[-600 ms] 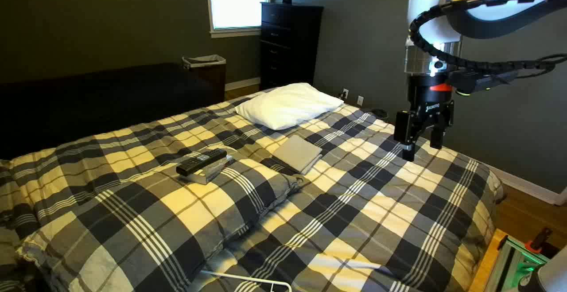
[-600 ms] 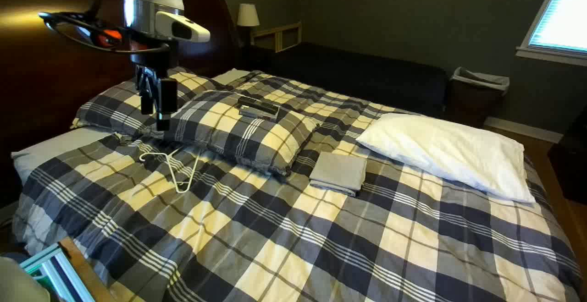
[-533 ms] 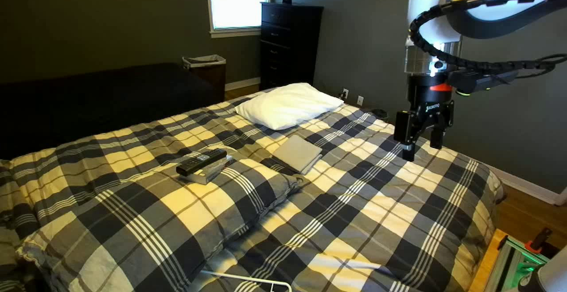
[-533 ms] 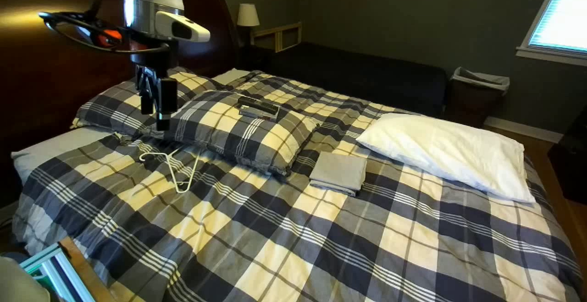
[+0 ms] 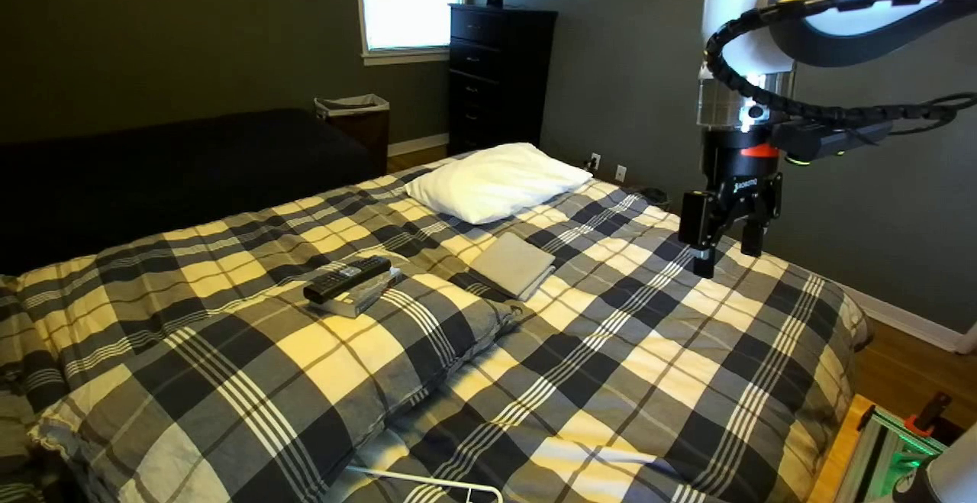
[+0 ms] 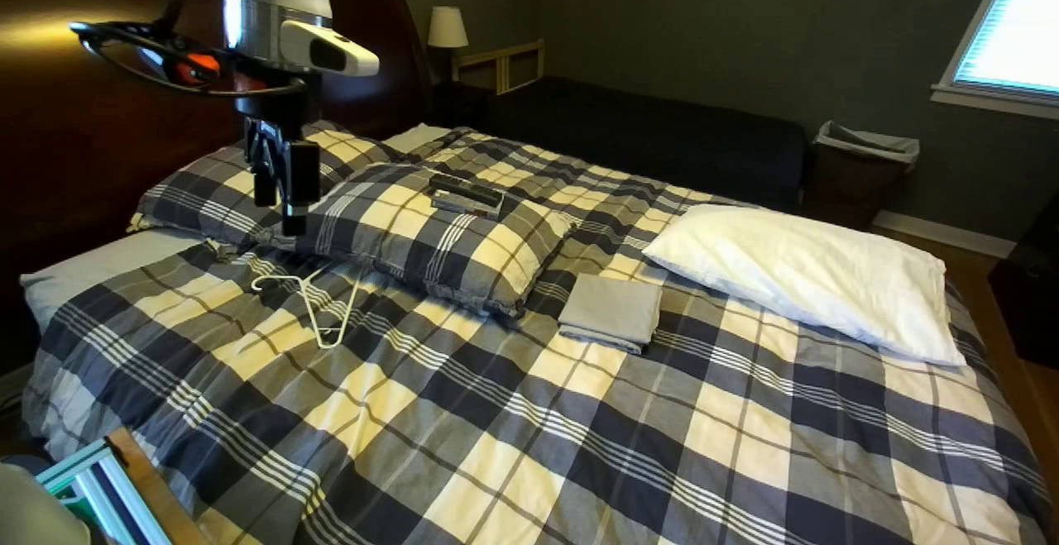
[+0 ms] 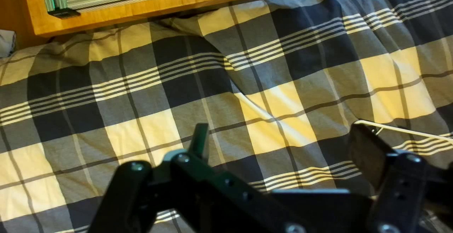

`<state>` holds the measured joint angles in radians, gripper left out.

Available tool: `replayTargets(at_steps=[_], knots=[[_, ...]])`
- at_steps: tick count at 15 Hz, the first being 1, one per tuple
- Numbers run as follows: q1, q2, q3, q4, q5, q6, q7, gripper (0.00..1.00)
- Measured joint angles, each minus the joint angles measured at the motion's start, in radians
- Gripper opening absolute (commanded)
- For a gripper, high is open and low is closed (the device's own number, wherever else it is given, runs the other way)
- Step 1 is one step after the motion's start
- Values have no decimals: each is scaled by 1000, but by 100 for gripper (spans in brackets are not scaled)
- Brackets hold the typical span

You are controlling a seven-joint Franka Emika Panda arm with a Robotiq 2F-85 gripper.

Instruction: Put the white hanger on the checkered pillow on the right.

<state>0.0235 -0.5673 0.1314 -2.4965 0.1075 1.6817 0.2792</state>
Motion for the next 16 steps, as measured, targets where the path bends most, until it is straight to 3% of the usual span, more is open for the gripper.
replayTargets(at_steps=[13, 16], knots=[[0, 2, 1, 2, 0, 0, 0, 100], [37, 47, 9, 16, 52, 84, -53, 100]])
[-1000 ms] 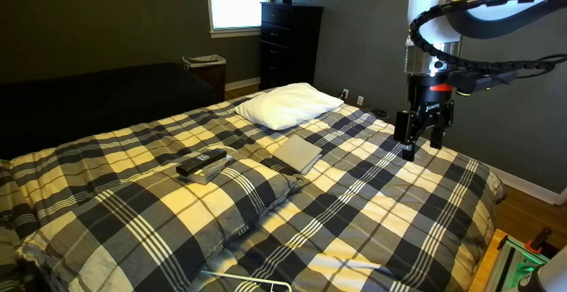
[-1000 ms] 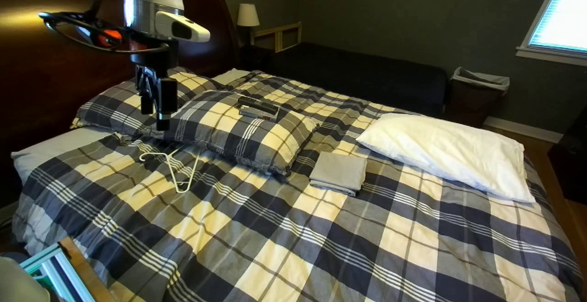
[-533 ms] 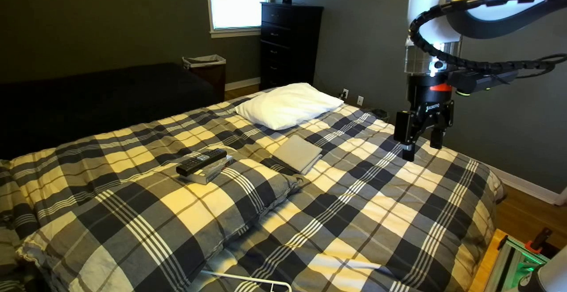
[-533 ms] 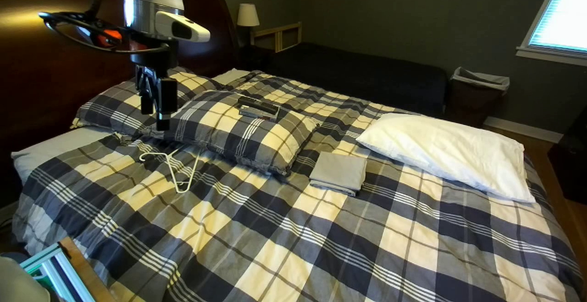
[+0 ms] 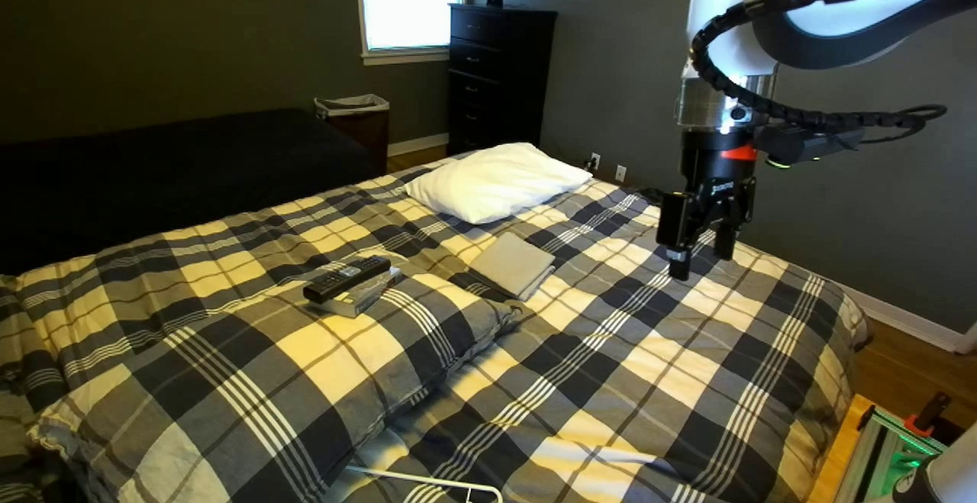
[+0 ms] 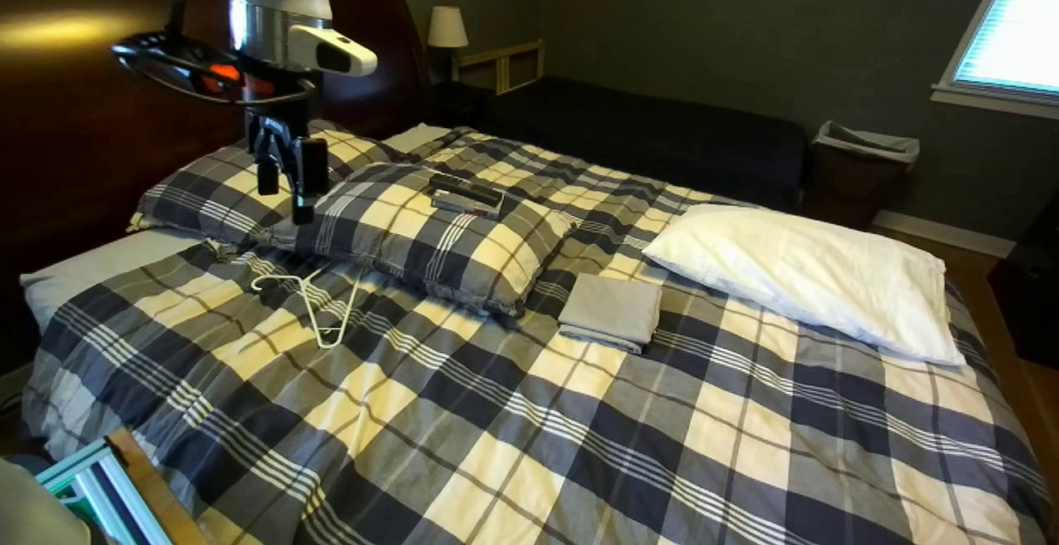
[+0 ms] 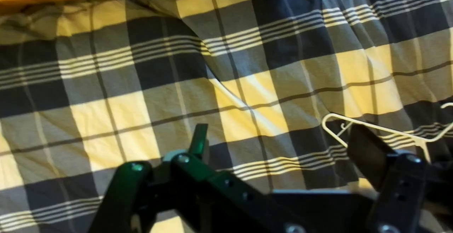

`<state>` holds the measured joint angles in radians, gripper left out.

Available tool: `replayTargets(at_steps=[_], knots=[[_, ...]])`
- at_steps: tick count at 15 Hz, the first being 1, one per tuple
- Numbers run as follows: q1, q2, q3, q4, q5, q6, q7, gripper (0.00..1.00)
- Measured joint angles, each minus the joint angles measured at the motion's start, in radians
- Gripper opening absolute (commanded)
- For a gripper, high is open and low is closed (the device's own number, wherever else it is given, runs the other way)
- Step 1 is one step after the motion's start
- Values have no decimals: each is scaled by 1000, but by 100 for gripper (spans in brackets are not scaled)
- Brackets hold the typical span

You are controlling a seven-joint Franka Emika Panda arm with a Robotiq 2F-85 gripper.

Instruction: Put the white hanger on the checkered pillow on the right.

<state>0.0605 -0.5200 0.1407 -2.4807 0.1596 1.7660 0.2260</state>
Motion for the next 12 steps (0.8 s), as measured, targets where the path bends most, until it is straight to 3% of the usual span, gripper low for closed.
replayTargets(at_steps=[5, 9, 12], knots=[[116, 184, 48, 65, 67, 201, -143, 100], [171, 376, 87, 174, 66, 196, -208, 100], [173, 447, 88, 219, 65, 192, -222, 100]])
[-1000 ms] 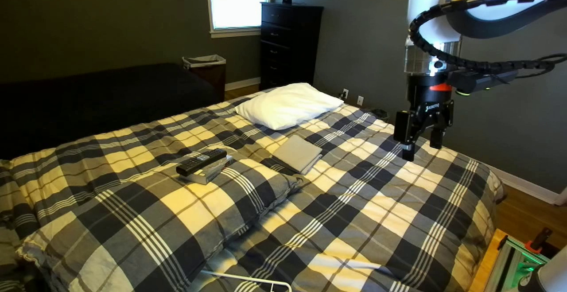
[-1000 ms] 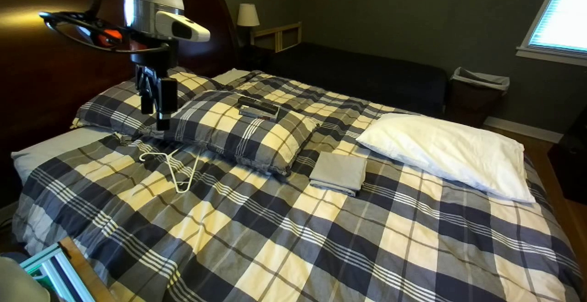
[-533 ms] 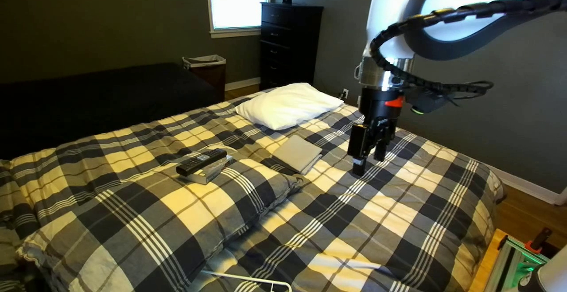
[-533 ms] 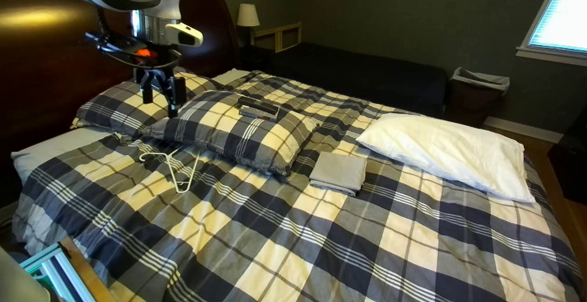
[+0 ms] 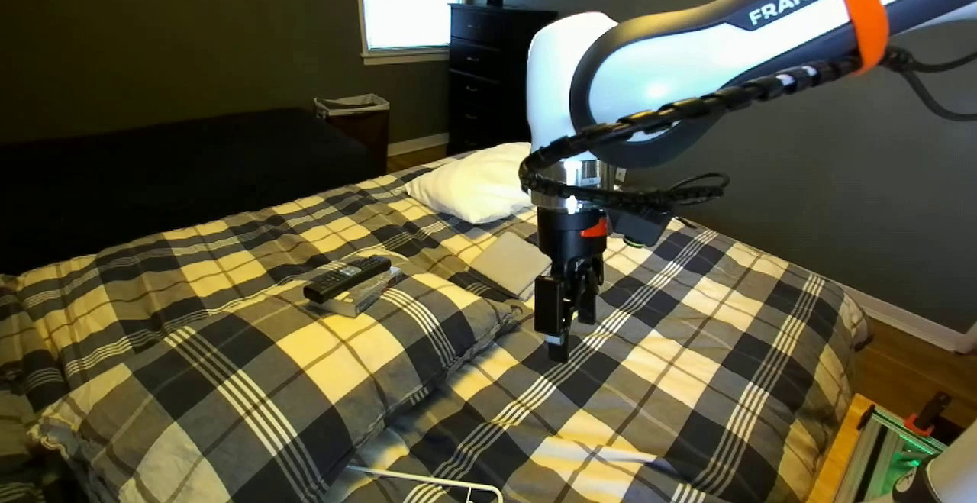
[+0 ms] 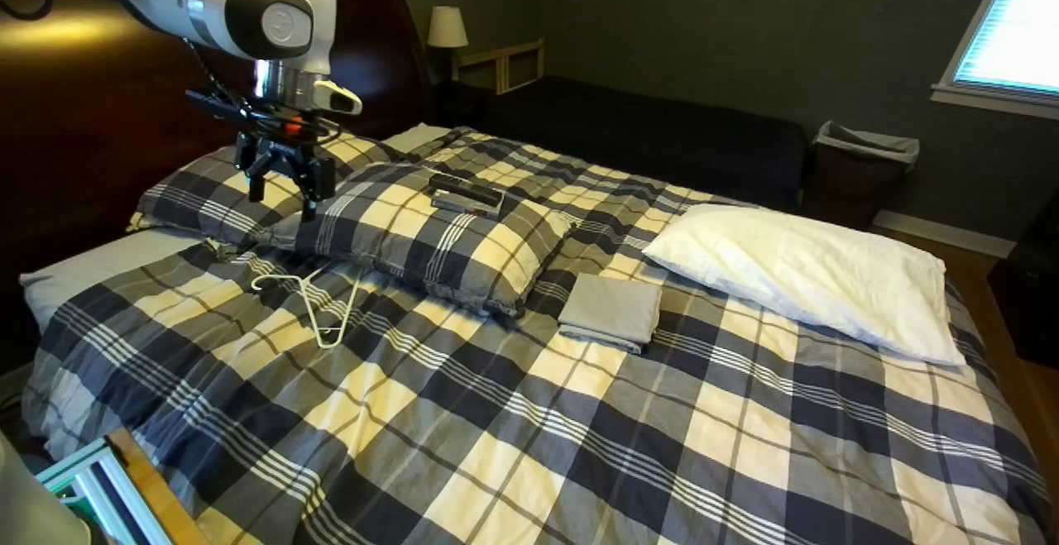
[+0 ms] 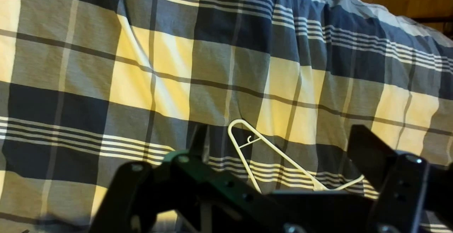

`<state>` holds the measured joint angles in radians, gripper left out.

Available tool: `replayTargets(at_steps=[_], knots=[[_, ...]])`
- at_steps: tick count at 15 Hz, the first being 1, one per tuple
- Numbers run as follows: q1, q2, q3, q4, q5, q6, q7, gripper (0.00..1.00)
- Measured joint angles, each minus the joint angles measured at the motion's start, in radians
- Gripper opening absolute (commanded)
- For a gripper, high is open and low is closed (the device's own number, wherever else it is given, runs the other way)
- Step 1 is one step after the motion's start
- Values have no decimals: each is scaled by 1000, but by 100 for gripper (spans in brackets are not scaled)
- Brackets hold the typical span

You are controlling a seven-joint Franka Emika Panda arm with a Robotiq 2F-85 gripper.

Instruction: Put the white hanger on the checkered pillow on the right.

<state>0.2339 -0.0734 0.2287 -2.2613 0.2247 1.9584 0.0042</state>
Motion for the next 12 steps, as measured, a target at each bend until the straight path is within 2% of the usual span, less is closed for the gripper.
replayTargets(at_steps=[5, 10, 12], knots=[[0, 34, 3, 29, -18, 33, -10, 100], [12, 277, 13, 201, -160, 180, -105, 100], [28, 401, 21, 298, -200, 194, -147, 100]])
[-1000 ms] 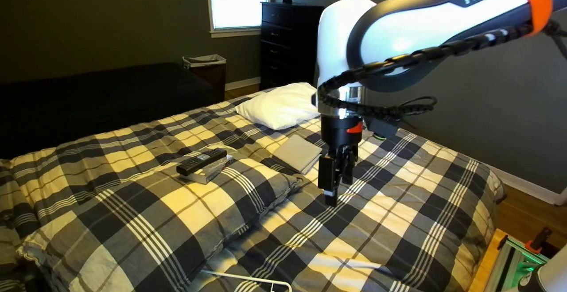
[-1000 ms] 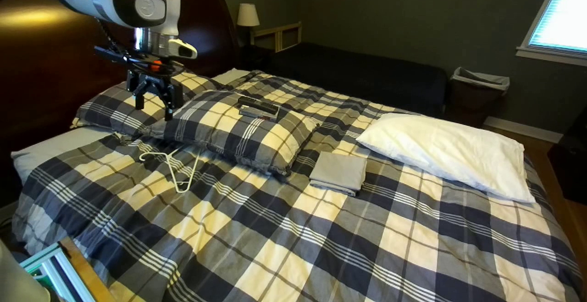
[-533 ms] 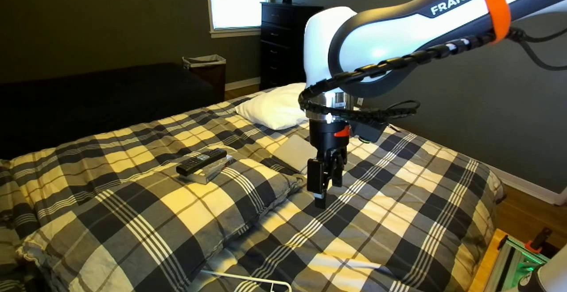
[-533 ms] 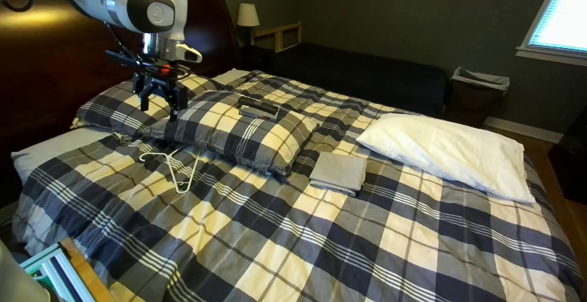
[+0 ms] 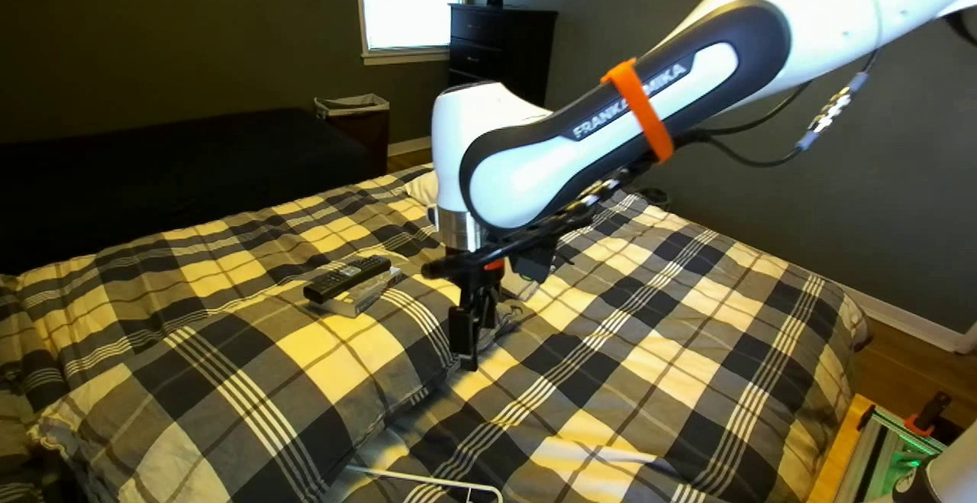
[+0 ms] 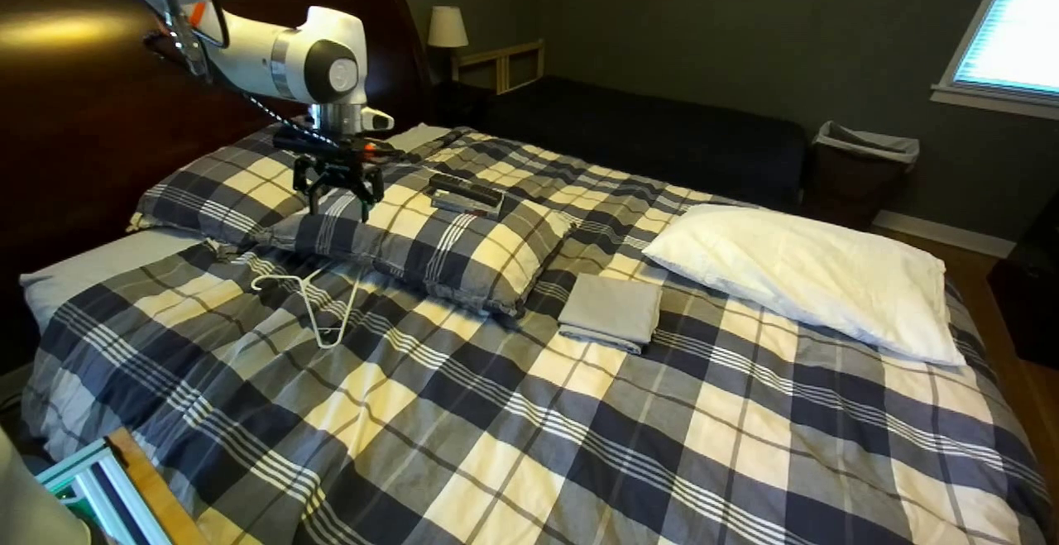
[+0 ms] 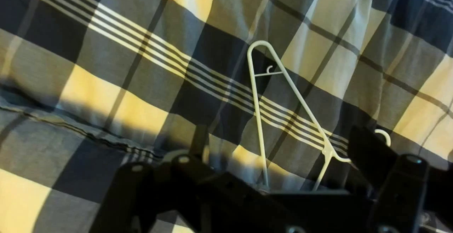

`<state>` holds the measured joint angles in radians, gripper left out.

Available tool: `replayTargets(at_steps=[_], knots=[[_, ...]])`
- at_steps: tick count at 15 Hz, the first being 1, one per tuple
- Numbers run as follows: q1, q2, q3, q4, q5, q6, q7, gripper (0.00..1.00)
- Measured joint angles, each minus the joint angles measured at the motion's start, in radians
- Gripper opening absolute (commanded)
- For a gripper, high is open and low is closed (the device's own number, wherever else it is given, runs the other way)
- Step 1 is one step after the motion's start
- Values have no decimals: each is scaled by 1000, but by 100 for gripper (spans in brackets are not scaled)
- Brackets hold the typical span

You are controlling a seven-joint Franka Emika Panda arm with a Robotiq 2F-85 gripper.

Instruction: Put the white hanger on the checkered pillow on the right.

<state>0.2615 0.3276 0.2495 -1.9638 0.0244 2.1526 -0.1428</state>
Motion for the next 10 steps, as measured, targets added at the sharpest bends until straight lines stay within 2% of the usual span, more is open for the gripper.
replayTargets(at_steps=[5, 7, 10], knots=[[83, 287, 25, 251, -34, -27, -31, 100], [100, 321, 25, 278, -35, -29, -27, 100], [89, 310, 24, 278, -35, -29, -28, 100]])
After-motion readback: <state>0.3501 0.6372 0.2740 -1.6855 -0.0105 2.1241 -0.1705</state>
